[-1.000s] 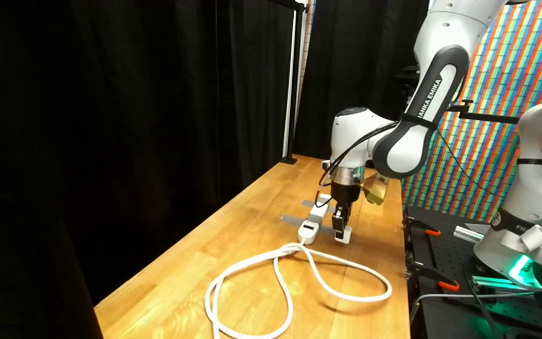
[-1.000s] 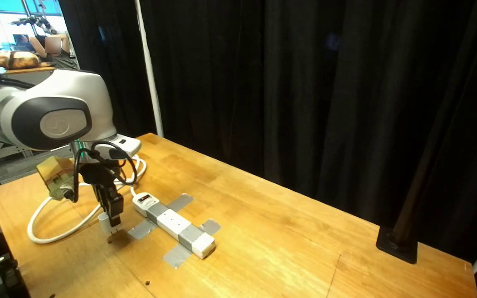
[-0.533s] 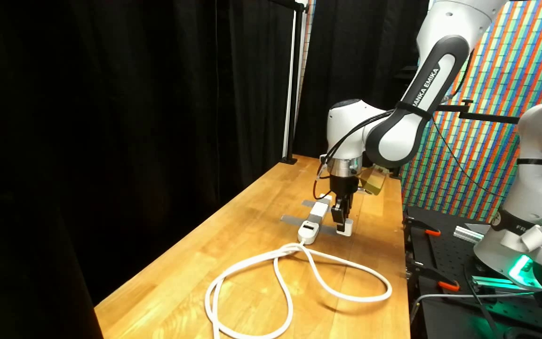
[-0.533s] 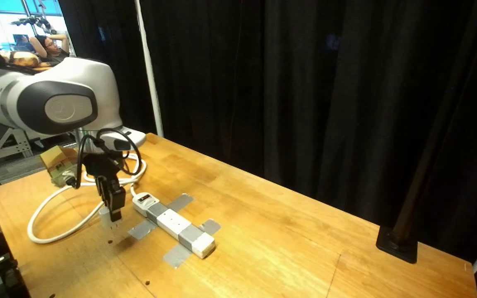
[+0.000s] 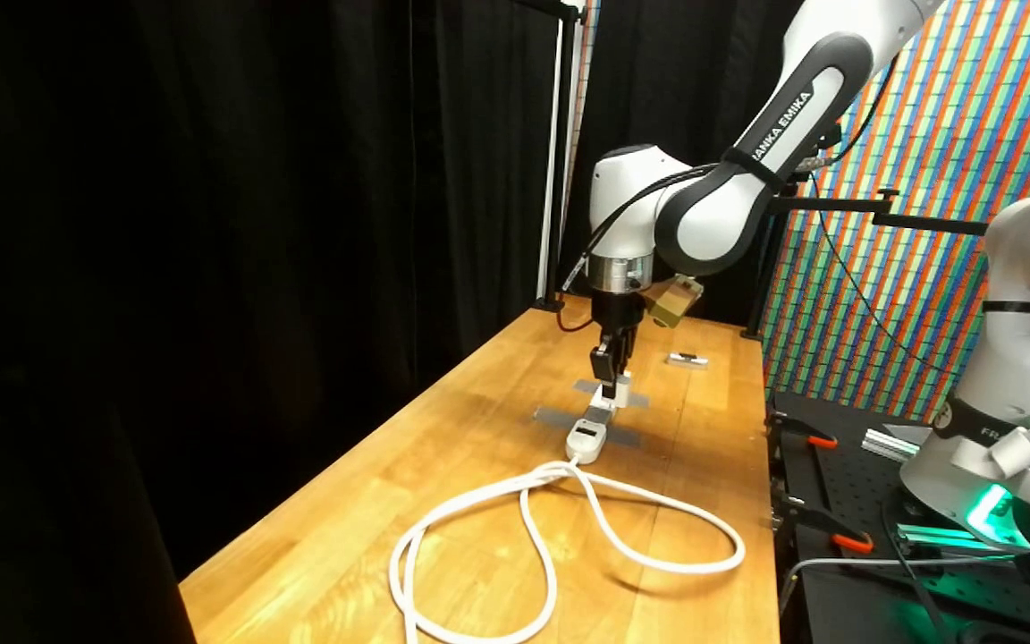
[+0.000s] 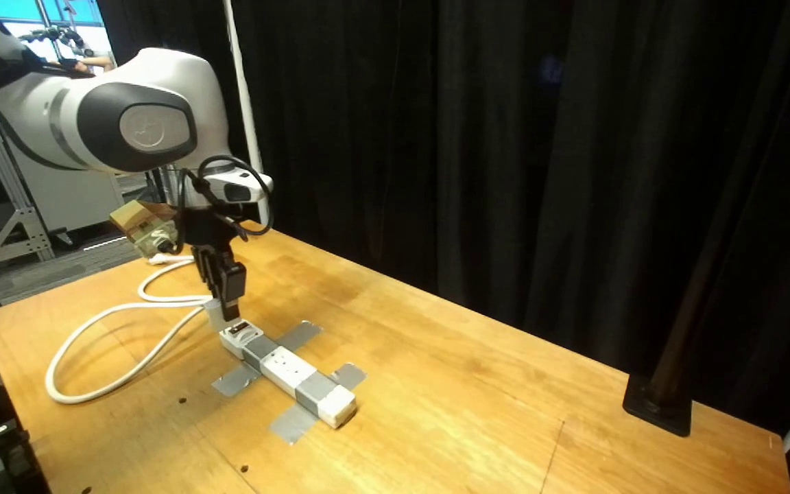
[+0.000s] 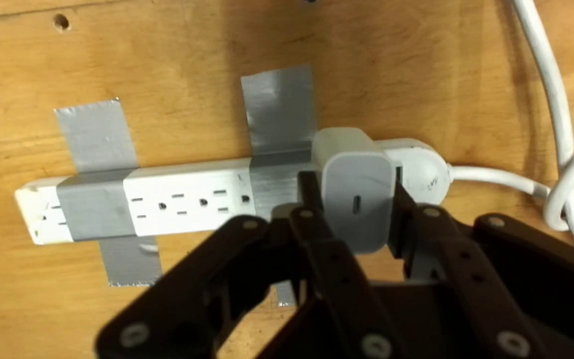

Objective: Put the charger head inside the extension cord

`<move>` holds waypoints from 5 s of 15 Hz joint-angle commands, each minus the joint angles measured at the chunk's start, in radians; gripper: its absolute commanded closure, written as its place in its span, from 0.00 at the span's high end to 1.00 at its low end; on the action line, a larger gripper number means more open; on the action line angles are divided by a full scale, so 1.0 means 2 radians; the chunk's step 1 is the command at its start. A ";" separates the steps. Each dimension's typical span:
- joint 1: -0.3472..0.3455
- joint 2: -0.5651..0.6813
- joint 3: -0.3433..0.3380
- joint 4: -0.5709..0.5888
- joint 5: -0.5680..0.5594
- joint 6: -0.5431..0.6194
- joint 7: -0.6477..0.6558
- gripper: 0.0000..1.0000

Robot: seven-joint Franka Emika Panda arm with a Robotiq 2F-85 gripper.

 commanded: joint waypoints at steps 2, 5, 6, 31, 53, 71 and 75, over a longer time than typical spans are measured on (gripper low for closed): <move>-0.001 0.039 -0.015 0.053 -0.019 -0.011 0.017 0.17; -0.002 0.058 -0.028 0.073 -0.031 -0.028 0.011 0.18; -0.004 0.063 -0.030 0.078 -0.031 -0.033 0.006 0.18; -0.045 0.106 -0.023 0.083 0.032 0.014 -0.068 0.19; -0.040 0.076 -0.039 0.031 0.008 0.035 -0.072 0.20; -0.056 0.082 -0.022 0.023 0.039 0.028 -0.110 0.20; -0.076 0.097 -0.002 0.029 0.068 0.028 -0.167 0.20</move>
